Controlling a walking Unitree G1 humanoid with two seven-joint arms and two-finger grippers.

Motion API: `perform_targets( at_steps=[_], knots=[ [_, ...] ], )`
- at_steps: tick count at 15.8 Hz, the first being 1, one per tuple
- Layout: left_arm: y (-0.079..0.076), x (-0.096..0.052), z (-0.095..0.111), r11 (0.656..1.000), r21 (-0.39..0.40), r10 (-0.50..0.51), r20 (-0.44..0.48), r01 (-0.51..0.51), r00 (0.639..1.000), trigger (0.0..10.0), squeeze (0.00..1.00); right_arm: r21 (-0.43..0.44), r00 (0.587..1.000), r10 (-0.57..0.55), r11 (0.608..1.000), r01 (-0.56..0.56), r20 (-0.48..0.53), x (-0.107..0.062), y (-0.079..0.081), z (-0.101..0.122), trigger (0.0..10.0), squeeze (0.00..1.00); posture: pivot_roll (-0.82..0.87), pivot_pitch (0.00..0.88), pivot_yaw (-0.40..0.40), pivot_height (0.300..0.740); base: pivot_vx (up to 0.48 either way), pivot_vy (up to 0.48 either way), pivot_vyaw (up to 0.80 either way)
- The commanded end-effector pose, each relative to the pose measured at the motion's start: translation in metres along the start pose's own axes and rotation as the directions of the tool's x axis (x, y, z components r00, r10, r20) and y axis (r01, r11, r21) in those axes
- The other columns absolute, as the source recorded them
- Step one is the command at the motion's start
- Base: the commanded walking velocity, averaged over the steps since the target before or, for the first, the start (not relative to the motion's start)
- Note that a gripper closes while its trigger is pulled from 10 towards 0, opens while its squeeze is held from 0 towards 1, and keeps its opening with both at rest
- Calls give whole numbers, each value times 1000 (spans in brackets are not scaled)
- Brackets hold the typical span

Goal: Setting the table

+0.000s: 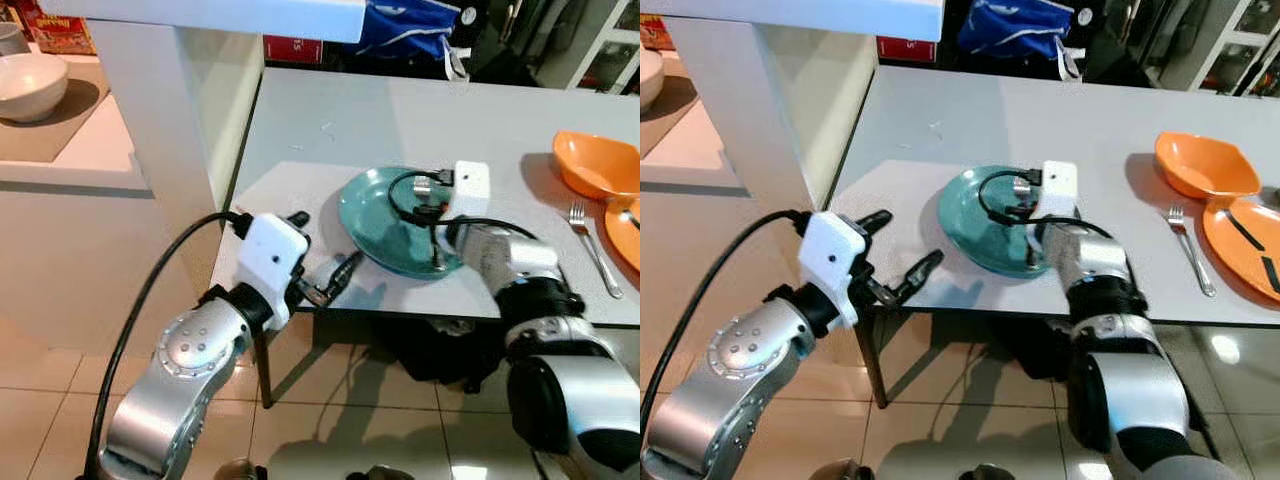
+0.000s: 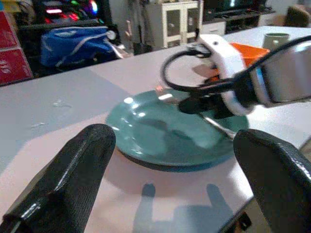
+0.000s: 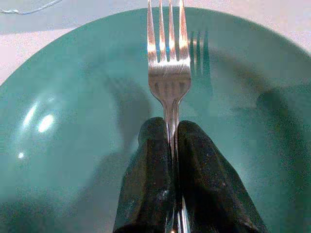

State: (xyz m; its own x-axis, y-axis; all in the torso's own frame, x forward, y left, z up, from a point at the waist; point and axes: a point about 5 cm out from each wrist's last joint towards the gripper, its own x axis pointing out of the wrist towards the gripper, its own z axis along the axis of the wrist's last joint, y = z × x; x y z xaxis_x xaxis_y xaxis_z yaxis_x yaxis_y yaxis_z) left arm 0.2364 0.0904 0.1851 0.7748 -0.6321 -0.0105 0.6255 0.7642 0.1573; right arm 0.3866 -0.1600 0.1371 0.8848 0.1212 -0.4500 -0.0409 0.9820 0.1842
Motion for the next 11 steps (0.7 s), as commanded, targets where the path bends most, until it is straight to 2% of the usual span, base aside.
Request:
perform_targets(
  at_steps=[1, 5, 7, 11],
  knots=[
    [-7, -1, 2, 999, -7, -38, 4, 38, 999, 10000, 0, 29, 999, -9, 1000, 8, 36, 0, -1, 8, 10000, 0, 20, 107, -64, 740, 0, 0, 0],
    [-21, -3, 0, 988, -1, -153, -32, 153, 988, 10000, 0, 41, 999, -34, 999, 32, 30, 5, 2, 7, 10000, 0, 26, 107, -65, 740, 0, 0, 0],
    [-22, -4, -2, 988, -1, -157, -41, 157, 987, 10000, 0, 33, 997, -68, 997, 67, 29, 6, -2, 7, 10000, 0, 27, 107, -68, 740, 0, 0, 0],
    [-21, -3, -1, 988, 5, -156, -49, 156, 987, 10000, 0, 5, 999, -39, 999, 38, 18, 8, 0, 4, 10000, 0, 30, 103, -67, 740, 0, 0, 0]
  ],
)
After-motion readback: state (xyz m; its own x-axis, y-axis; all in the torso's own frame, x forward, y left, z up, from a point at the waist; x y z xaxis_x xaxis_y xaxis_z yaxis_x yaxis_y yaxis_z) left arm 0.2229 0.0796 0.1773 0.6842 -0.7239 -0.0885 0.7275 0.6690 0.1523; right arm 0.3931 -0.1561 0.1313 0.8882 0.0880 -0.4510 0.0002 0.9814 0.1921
